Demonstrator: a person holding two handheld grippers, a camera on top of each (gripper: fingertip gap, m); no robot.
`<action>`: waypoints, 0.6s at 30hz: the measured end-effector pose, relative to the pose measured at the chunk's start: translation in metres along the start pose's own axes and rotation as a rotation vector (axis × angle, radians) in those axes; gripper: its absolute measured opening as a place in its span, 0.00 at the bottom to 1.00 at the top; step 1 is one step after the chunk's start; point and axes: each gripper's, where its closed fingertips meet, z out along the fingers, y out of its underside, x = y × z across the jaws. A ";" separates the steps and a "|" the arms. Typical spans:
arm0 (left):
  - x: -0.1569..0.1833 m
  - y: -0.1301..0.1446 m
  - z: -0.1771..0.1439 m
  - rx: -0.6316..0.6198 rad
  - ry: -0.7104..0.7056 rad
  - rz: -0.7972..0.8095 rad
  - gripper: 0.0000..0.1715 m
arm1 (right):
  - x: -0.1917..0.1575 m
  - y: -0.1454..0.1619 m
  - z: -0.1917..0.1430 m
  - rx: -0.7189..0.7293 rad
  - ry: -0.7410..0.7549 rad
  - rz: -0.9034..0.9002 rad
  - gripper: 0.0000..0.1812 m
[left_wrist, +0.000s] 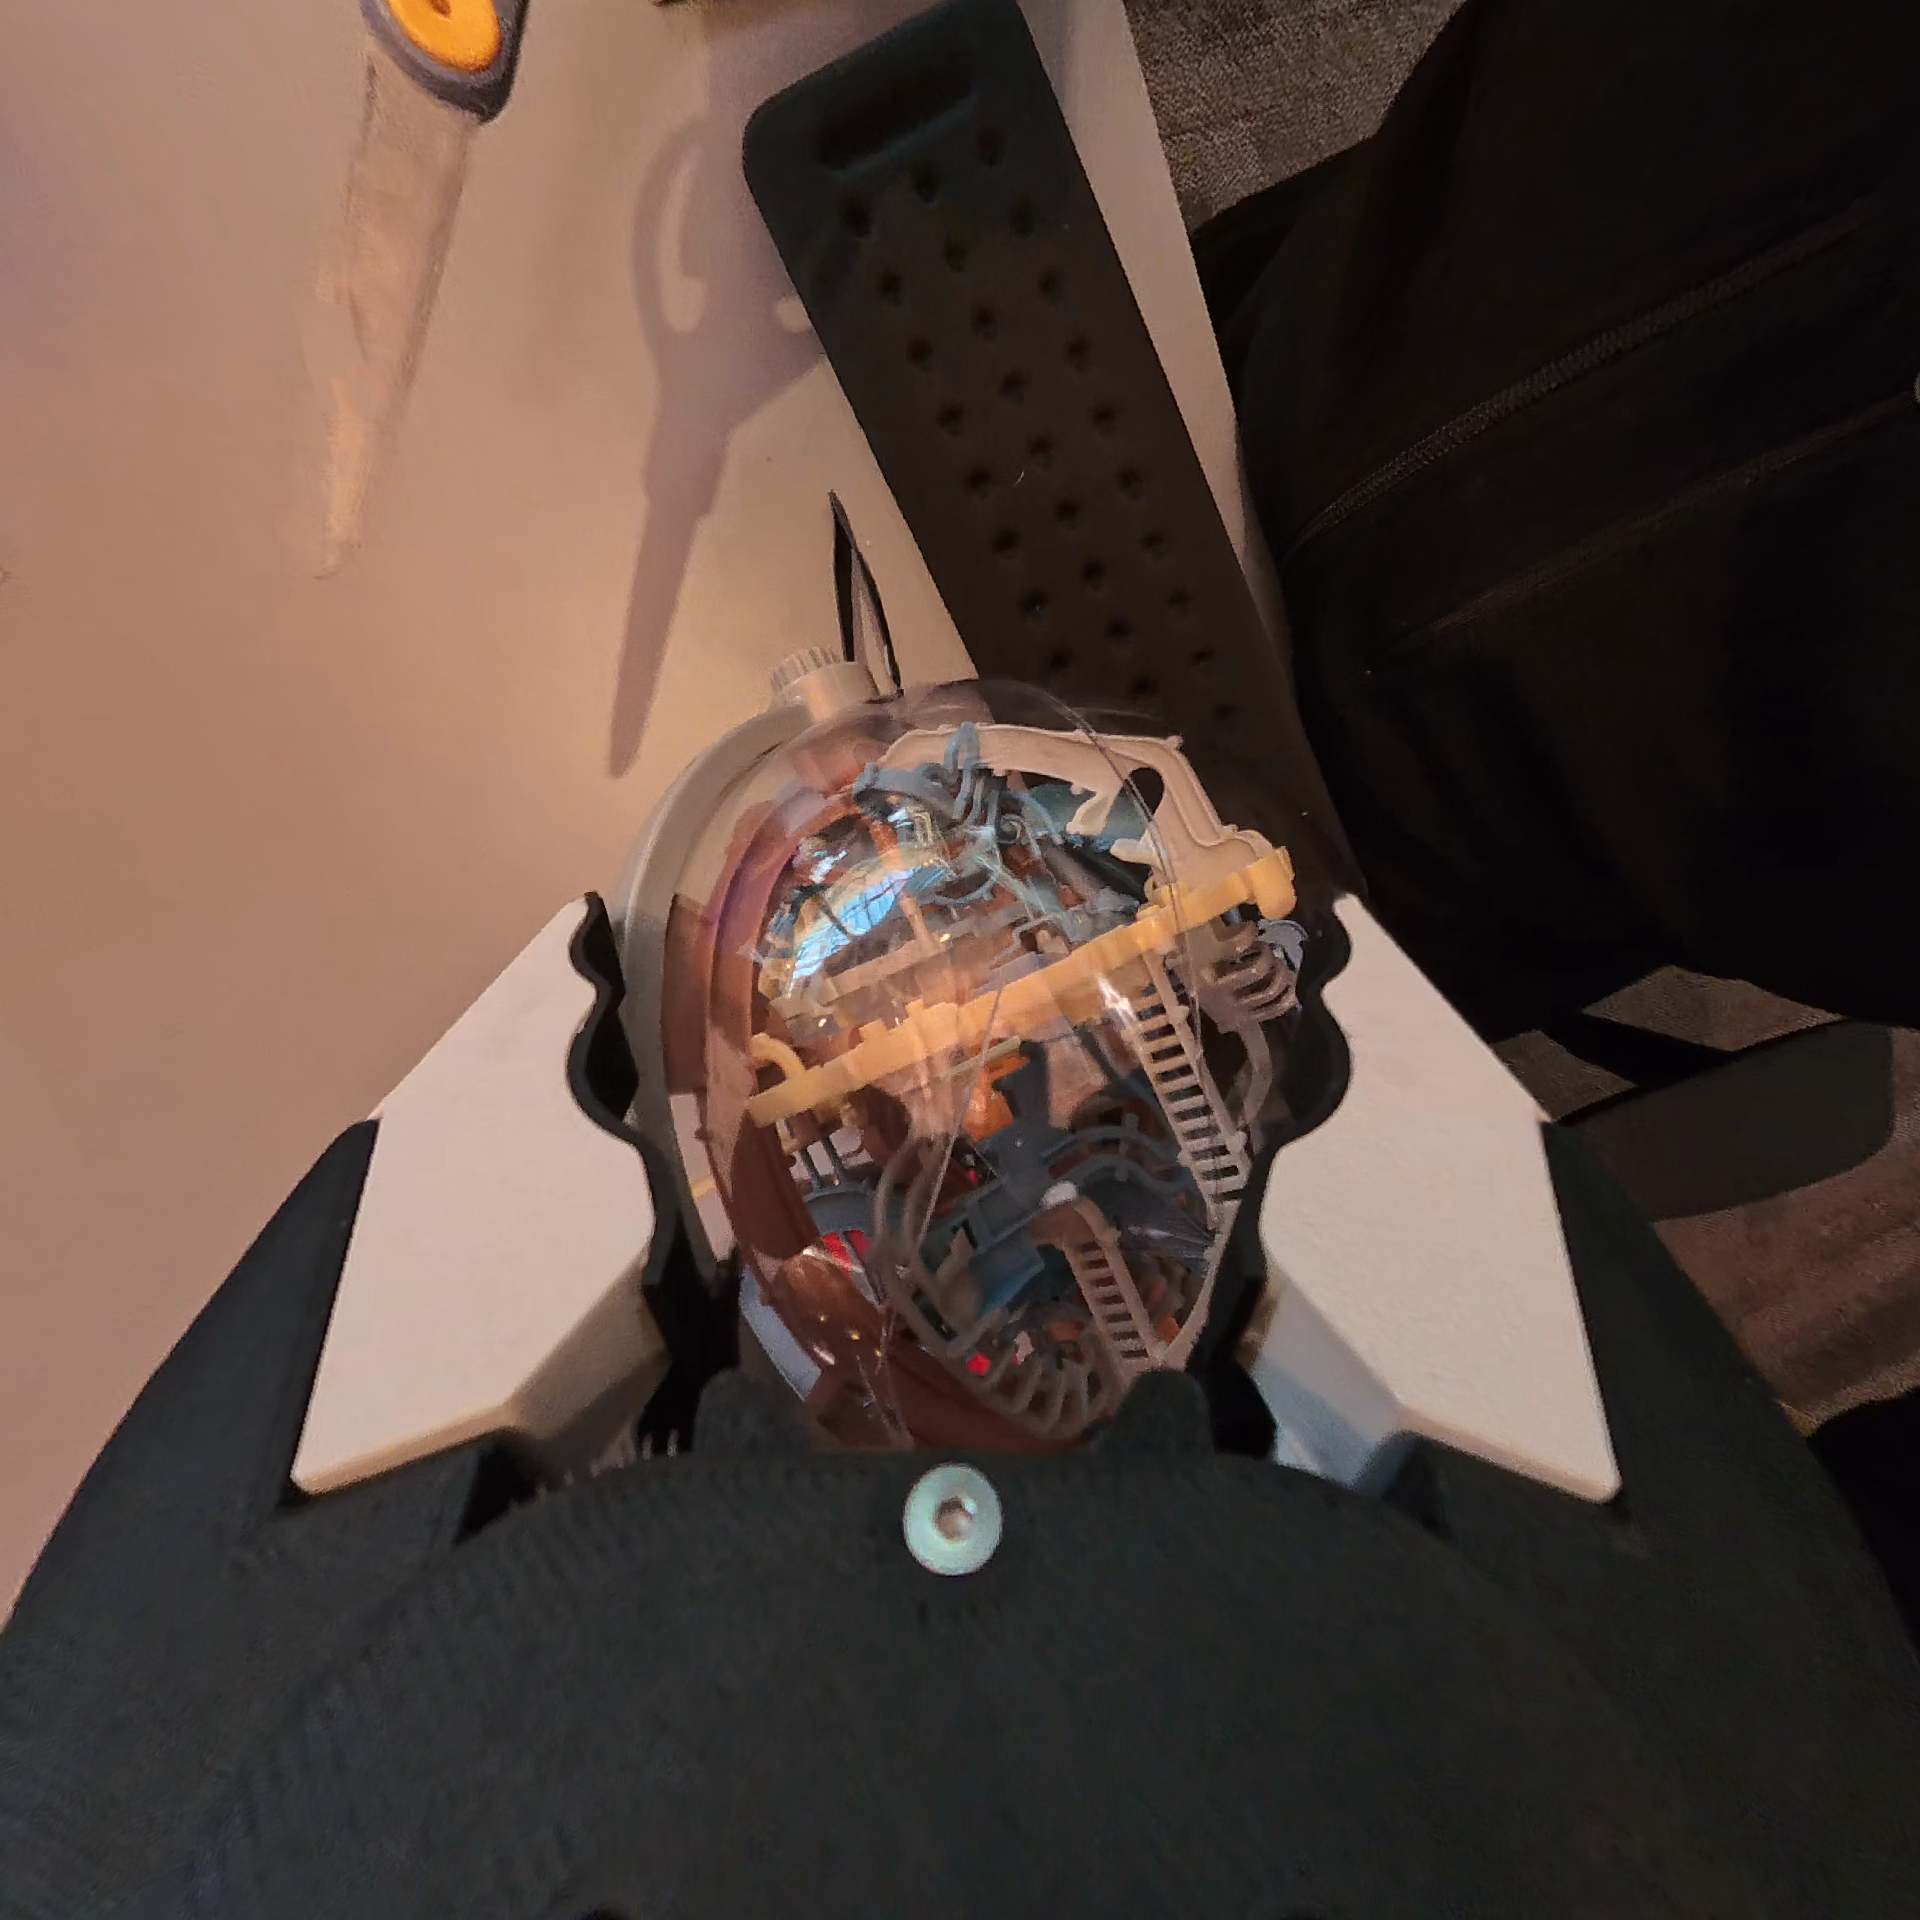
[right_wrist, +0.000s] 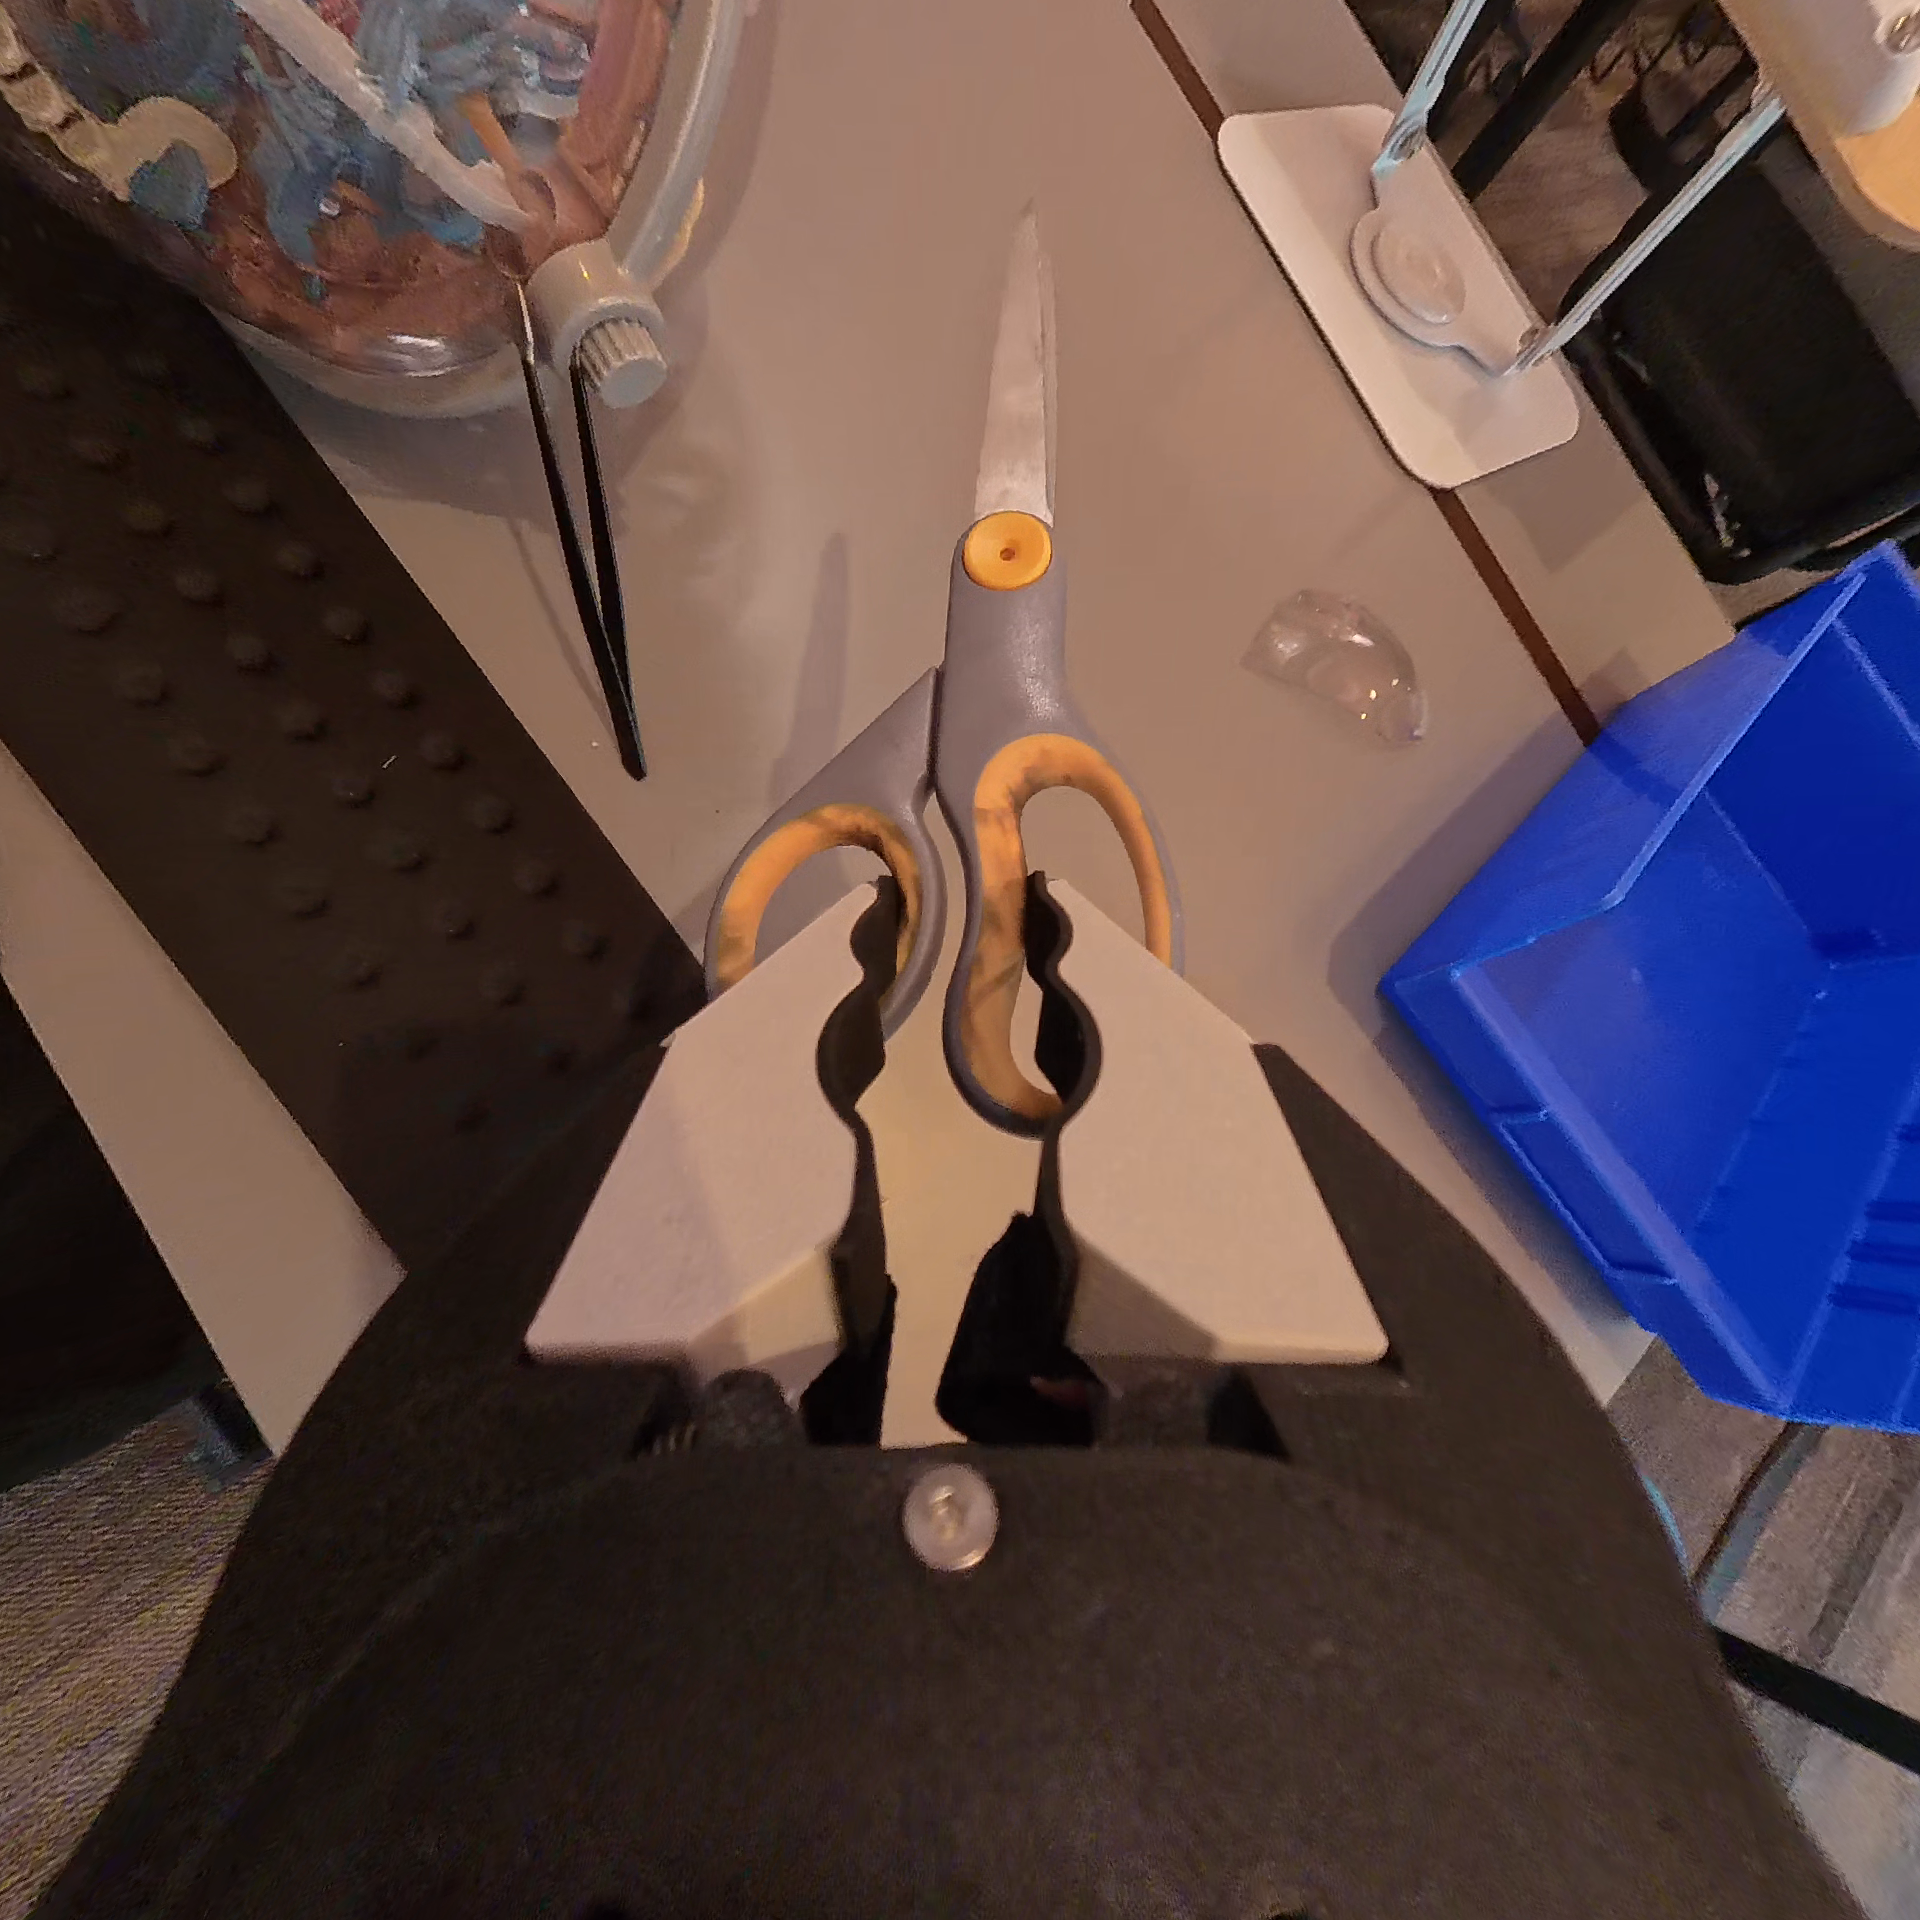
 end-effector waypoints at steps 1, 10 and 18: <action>-0.003 -0.001 -0.002 0.000 -0.004 -0.004 0.73 | -0.001 -0.002 0.000 0.012 0.001 -0.019 0.12; -0.035 -0.056 -0.030 0.096 -0.064 0.044 0.72 | -0.003 -0.020 -0.008 0.046 0.096 -0.261 0.12; -0.078 -0.152 0.017 0.165 0.018 0.126 0.50 | 0.004 -0.051 -0.004 -0.005 0.258 -0.550 0.12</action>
